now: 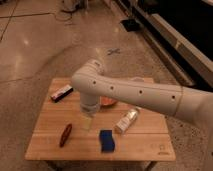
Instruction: Move the arm in a circular motion
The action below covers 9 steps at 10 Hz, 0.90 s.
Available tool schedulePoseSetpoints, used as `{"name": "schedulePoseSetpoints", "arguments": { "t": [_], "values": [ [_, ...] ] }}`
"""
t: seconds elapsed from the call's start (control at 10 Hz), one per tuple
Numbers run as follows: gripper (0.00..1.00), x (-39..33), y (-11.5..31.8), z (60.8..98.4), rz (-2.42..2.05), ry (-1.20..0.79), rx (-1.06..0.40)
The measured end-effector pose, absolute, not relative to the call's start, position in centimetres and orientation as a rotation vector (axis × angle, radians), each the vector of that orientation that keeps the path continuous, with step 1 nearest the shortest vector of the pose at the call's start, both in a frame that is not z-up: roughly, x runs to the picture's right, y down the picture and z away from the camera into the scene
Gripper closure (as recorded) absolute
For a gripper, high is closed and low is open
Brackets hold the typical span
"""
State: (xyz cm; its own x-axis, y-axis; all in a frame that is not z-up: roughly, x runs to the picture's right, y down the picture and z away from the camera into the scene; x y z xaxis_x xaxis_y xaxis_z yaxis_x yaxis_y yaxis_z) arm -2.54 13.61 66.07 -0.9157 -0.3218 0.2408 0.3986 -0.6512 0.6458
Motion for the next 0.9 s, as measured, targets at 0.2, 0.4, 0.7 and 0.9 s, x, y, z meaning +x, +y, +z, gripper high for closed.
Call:
{"name": "schedulePoseSetpoints", "arguments": {
  "t": [0.2,0.4,0.7,0.9],
  "values": [
    [0.28,2.8,12.8,66.8,-2.407,-0.971,-0.214],
    [0.28,9.2,11.0,68.1,-2.270,-0.879,-0.286],
    [0.28,17.3,8.1,71.1,-2.116,-0.769,-0.393],
    [0.28,20.1,6.0,73.7,-2.056,-0.719,-0.443]
  ]
}}
